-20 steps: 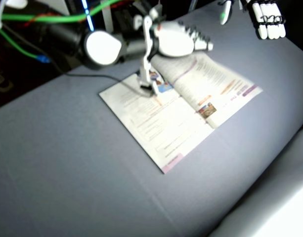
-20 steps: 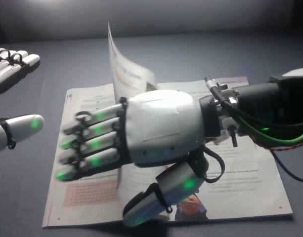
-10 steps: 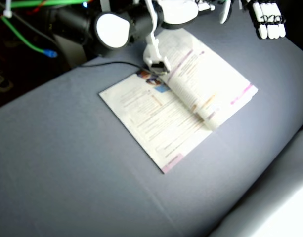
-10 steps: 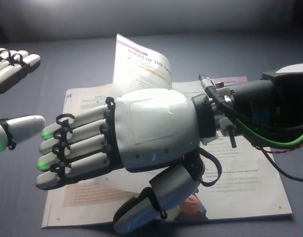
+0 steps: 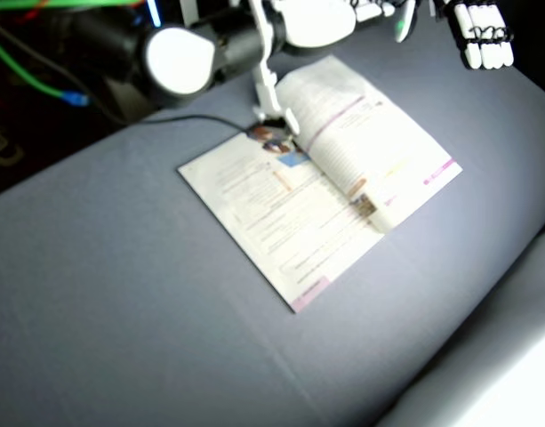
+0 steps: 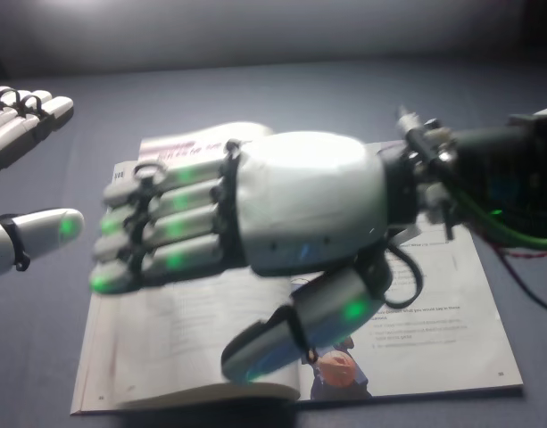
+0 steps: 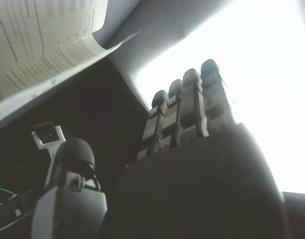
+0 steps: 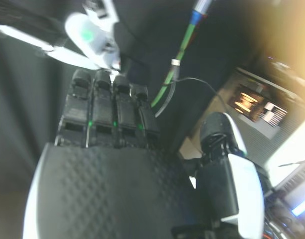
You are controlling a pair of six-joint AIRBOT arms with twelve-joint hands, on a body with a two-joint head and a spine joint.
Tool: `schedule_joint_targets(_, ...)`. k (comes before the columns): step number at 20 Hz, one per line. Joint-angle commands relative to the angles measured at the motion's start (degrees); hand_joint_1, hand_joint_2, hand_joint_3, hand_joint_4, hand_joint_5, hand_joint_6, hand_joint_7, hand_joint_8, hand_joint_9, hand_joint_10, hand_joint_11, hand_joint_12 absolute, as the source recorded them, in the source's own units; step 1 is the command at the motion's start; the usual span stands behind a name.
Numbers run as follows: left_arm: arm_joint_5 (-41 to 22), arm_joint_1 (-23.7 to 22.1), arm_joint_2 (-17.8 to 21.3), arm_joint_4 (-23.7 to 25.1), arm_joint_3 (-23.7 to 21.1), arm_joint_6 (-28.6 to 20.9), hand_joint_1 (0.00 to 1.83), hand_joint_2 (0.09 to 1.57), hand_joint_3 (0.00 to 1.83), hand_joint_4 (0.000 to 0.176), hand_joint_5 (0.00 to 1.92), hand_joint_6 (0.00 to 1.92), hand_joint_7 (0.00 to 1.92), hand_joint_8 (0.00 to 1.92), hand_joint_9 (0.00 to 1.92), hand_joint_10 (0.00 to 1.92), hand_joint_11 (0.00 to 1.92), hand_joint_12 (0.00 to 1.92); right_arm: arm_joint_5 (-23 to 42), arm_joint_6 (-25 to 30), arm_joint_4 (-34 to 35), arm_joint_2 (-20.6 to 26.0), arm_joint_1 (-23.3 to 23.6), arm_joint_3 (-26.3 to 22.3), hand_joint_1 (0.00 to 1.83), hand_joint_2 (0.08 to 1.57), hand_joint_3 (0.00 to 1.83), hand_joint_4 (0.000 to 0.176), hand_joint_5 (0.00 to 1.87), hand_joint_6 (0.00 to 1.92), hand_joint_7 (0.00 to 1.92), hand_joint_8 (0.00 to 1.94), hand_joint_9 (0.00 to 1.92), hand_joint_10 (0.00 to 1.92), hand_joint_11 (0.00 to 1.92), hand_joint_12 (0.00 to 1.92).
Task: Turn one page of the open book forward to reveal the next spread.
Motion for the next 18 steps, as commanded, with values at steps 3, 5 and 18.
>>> schedule_joint_targets(3,-7.0,-0.6,0.4,-1.0,0.0,-0.2,0.00,1.21,0.00,0.016,0.00,0.00,0.00,0.00,0.00,0.00,0.00,0.00,5.4,0.0,4.1,-0.5,0.3,-0.3,0.00,1.26,0.00,0.000,0.05,0.00,0.07,0.00,0.04,0.00,0.00,0.00)
schedule_joint_targets(5,-7.5,-0.6,0.4,-1.2,-0.1,-0.2,0.00,1.21,0.00,0.009,0.00,0.00,0.00,0.00,0.00,0.00,0.00,0.00,5.5,0.0,5.1,0.7,0.3,-0.4,0.00,1.26,0.00,0.000,0.07,0.01,0.10,0.01,0.08,0.02,0.02,0.01)
schedule_joint_targets(18,-16.8,4.6,2.0,-5.1,-4.3,-0.2,0.00,1.24,0.01,0.000,0.00,0.00,0.00,0.00,0.00,0.00,0.00,0.00,8.5,-11.5,34.7,19.9,-11.3,-4.5,0.00,1.27,0.00,0.000,0.09,0.00,0.05,0.00,0.00,0.00,0.01,0.01)
